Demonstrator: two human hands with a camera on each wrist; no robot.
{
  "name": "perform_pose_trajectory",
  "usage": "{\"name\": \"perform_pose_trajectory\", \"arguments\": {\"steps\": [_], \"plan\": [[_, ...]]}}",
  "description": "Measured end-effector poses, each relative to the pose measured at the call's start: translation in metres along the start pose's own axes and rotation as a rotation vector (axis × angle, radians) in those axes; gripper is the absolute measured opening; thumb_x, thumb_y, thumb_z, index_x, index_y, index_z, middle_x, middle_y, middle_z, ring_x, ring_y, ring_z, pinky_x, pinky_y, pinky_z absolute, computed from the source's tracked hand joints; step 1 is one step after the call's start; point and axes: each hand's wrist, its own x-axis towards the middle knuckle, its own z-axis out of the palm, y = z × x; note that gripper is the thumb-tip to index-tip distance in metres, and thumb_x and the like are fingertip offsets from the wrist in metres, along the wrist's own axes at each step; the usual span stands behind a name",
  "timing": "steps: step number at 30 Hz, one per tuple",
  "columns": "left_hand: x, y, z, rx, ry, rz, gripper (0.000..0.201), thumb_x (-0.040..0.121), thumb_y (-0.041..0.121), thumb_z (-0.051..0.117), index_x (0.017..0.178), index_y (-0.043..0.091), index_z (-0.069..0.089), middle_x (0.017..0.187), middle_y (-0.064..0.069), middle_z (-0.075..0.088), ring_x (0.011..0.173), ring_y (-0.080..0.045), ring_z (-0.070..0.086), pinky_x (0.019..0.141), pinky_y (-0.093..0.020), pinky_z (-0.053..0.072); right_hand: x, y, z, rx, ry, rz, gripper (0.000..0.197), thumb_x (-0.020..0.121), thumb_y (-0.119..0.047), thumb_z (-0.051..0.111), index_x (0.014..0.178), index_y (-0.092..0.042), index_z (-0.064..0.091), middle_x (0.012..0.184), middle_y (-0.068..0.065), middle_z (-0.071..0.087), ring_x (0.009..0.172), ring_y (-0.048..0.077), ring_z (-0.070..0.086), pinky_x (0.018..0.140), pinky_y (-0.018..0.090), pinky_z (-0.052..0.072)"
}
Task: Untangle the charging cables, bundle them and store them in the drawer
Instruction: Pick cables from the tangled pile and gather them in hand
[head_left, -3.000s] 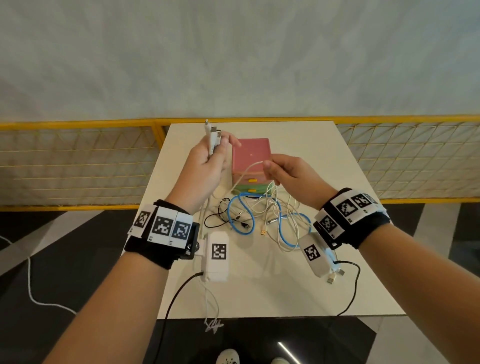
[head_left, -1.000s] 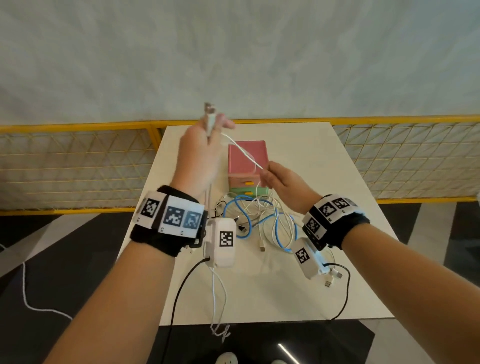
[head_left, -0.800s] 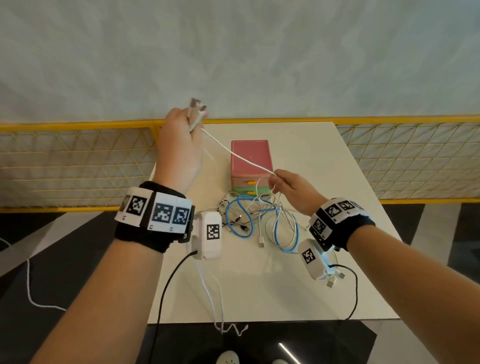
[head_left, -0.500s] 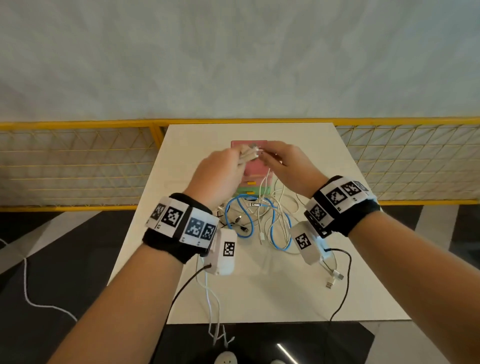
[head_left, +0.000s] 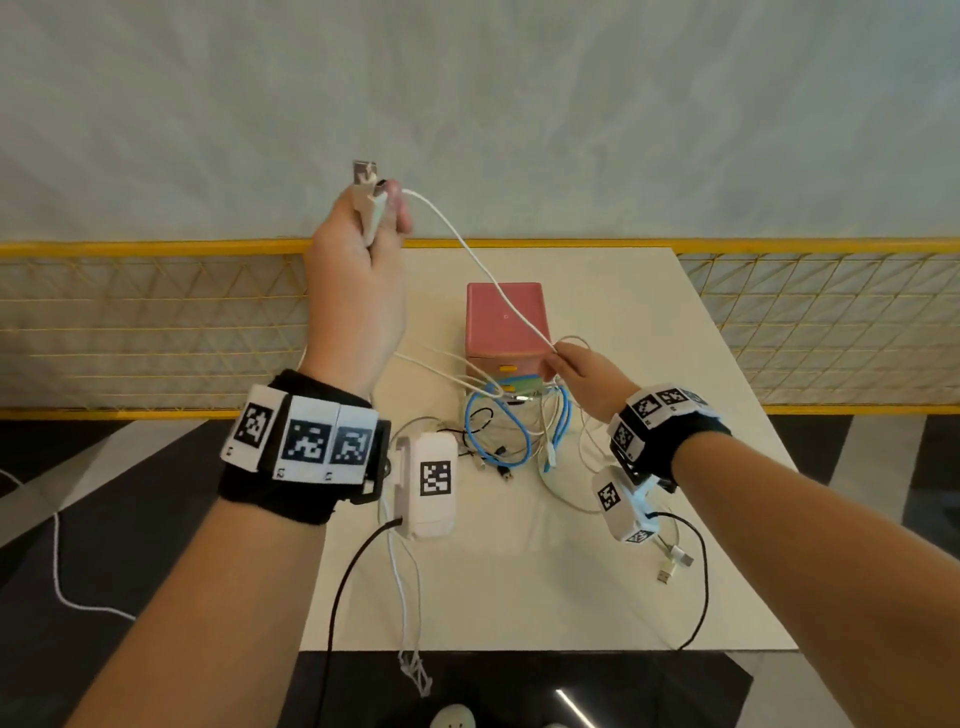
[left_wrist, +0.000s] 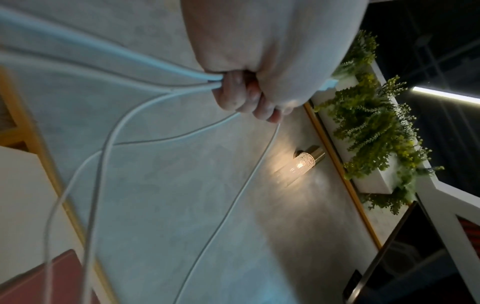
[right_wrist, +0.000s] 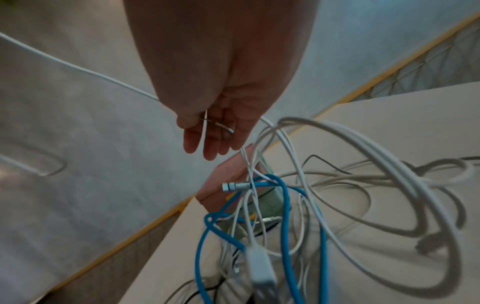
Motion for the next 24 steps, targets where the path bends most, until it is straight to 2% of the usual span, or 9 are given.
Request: {"name": "perform_pose_trajectory", "arguments": {"steps": [5,9,11,13,14,17,19,22,24], "plan": [[-0.004,-0.028,0.001,0.159,-0.16,-0.109,0.026,0.101,0.016,0.042,0.083,0.017,0.061,0.056,0.006,0.041,0.04,-0.004,0.036,0.043,-0.02,0.025,0.006,-0.005,-0.009,0.027,0.018,-0.031,0.026,0.102,-0.018,0.035,0.098,-0.014,0.061,0.081,0.003,0.06,0.077,0.017,0.055,0.072,0.024,0.041],[-0.011,-0.048,0.003,0.211,-0.173,-0.193,0.033,0.103,0.025,0.039,0.093,0.012,0.068,0.058,0.006,0.044,0.049,-0.009,0.041,0.053,-0.028,0.032,0.007,-0.025,-0.025,0.059,0.117,-0.118,0.025,0.101,-0.022,0.035,0.107,-0.02,0.06,0.074,-0.004,0.055,0.071,0.016,0.056,0.069,0.027,0.045],[-0.012,-0.053,0.003,0.213,-0.188,-0.225,0.032,0.103,0.024,0.038,0.096,0.015,0.068,0.061,0.007,0.049,0.057,-0.015,0.048,0.06,-0.03,0.037,0.006,-0.034,-0.035,0.093,0.217,-0.134,0.021,0.101,-0.021,0.037,0.107,-0.018,0.057,0.079,0.001,0.058,0.078,0.023,0.06,0.072,0.032,0.048],[-0.012,-0.051,0.005,0.197,-0.221,-0.249,0.03,0.103,0.021,0.038,0.104,0.018,0.067,0.066,0.008,0.056,0.061,-0.009,0.051,0.064,-0.028,0.039,0.003,-0.045,-0.048,0.123,0.312,-0.163,0.017,0.1,-0.019,0.039,0.104,-0.015,0.056,0.085,0.006,0.062,0.081,0.023,0.06,0.076,0.034,0.048],[-0.013,-0.048,0.008,0.166,-0.245,-0.246,0.029,0.104,0.022,0.038,0.11,0.019,0.067,0.068,0.009,0.059,0.056,-0.001,0.049,0.062,-0.026,0.039,0.002,-0.051,-0.054,0.137,0.339,-0.192,0.016,0.1,-0.017,0.04,0.101,-0.014,0.056,0.087,0.003,0.063,0.081,0.018,0.06,0.077,0.031,0.048],[-0.019,-0.03,0.026,0.036,-0.372,-0.186,0.03,0.104,0.029,0.041,0.127,0.024,0.059,0.07,0.007,0.06,0.044,0.006,0.044,0.052,-0.014,0.034,0.0,-0.074,-0.068,0.14,0.322,-0.3,0.015,0.098,-0.015,0.044,0.097,-0.015,0.059,0.088,-0.016,0.06,0.079,-0.005,0.055,0.075,0.011,0.043],[-0.022,-0.021,0.042,0.003,-0.476,-0.154,0.031,0.102,0.028,0.046,0.132,0.025,0.055,0.068,0.011,0.056,0.048,0.009,0.047,0.054,-0.009,0.035,-0.001,-0.089,-0.071,0.132,0.284,-0.373,0.014,0.097,-0.013,0.047,0.098,-0.011,0.061,0.088,-0.013,0.061,0.081,-0.004,0.056,0.078,0.008,0.042],[-0.023,-0.016,0.059,0.05,-0.551,-0.158,0.017,0.099,0.025,0.052,0.104,0.019,0.067,0.078,0.009,0.063,0.066,0.007,0.055,0.063,-0.015,0.039,-0.006,-0.102,-0.073,0.151,0.278,-0.425,0.012,0.096,-0.014,0.051,0.099,-0.007,0.059,0.085,0.008,0.063,0.08,0.011,0.058,0.079,0.018,0.046],[-0.021,-0.015,0.059,0.062,-0.505,-0.145,0.021,0.099,0.022,0.051,0.084,0.02,0.064,0.073,0.008,0.059,0.06,0.006,0.051,0.057,-0.015,0.036,-0.011,-0.102,-0.075,0.154,0.285,-0.404,0.011,0.095,-0.018,0.053,0.102,-0.01,0.057,0.089,0.015,0.062,0.082,0.019,0.058,0.081,0.024,0.047]]}}
